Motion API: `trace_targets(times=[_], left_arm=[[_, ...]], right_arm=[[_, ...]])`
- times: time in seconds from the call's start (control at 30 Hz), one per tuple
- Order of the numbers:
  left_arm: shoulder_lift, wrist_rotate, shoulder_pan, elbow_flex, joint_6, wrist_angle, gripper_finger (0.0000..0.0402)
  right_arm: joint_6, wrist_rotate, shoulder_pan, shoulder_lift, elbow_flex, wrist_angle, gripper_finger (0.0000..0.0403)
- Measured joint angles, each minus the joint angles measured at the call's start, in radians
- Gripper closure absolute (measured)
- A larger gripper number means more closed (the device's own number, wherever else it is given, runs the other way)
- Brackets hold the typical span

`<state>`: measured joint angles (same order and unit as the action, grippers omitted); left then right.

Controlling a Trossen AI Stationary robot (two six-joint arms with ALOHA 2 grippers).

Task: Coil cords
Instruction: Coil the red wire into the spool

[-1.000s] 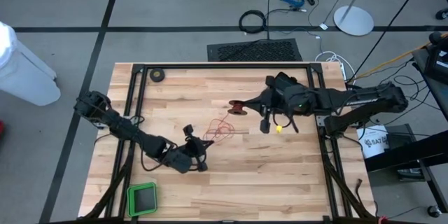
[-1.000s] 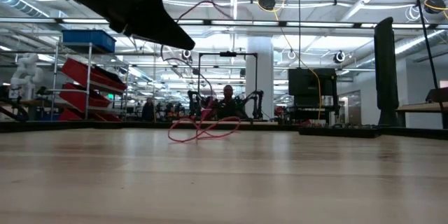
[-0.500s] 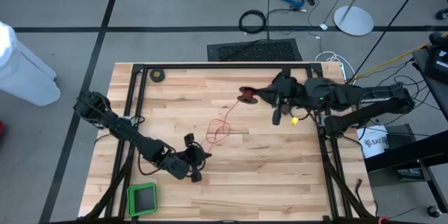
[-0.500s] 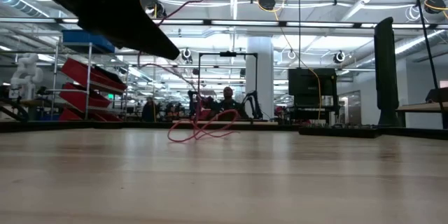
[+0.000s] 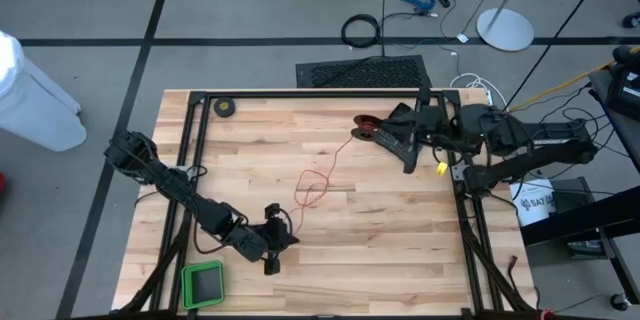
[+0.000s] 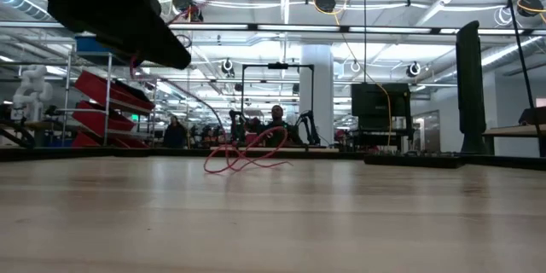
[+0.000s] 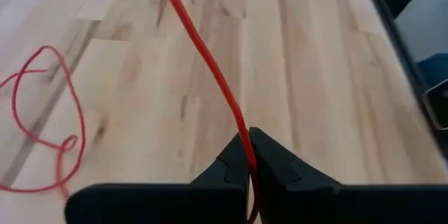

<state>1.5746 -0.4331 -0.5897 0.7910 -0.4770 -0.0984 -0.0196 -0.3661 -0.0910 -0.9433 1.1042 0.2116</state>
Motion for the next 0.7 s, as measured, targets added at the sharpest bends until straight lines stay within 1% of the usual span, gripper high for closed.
trace_targets(times=[0.07,0.23,0.33,0.4,0.53,0.57,0.6,0.63,0.7], left_arm=[[-0.002,0.018,0.000,0.009,-0.015,0.000,0.0362],[-0.003,0.093,0.000,0.031,-0.024,0.001,0.0295],[-0.024,0.102,-0.001,0.031,-0.039,0.020,0.0264],[-0.060,0.130,-0.003,0.032,-0.070,0.077,0.0253],[-0.160,0.144,-0.031,0.032,-0.190,0.282,0.0248],[-0.188,0.133,-0.038,0.032,-0.210,0.326,0.0248],[-0.216,0.100,-0.043,0.032,-0.218,0.355,0.0248],[-0.245,0.050,-0.047,0.032,-0.217,0.381,0.0248],[-0.299,-0.092,-0.046,0.032,-0.170,0.385,0.0247]], right_arm=[[0.007,0.001,-0.001,-0.014,0.000,0.009,0.0403],[0.014,0.002,-0.021,-0.062,0.000,0.036,0.0403],[0.015,0.005,-0.030,-0.087,0.000,0.046,0.0403],[0.017,0.005,-0.037,-0.098,0.000,0.057,0.0403],[0.026,0.004,-0.055,-0.120,0.000,0.065,0.0403],[0.025,0.005,-0.059,-0.123,0.000,0.065,0.0403],[0.021,0.005,-0.064,-0.126,0.000,0.064,0.0403],[0.015,0.006,-0.068,-0.128,0.000,0.064,0.0403],[0.007,0.004,-0.069,-0.128,0.000,0.054,0.0403]])
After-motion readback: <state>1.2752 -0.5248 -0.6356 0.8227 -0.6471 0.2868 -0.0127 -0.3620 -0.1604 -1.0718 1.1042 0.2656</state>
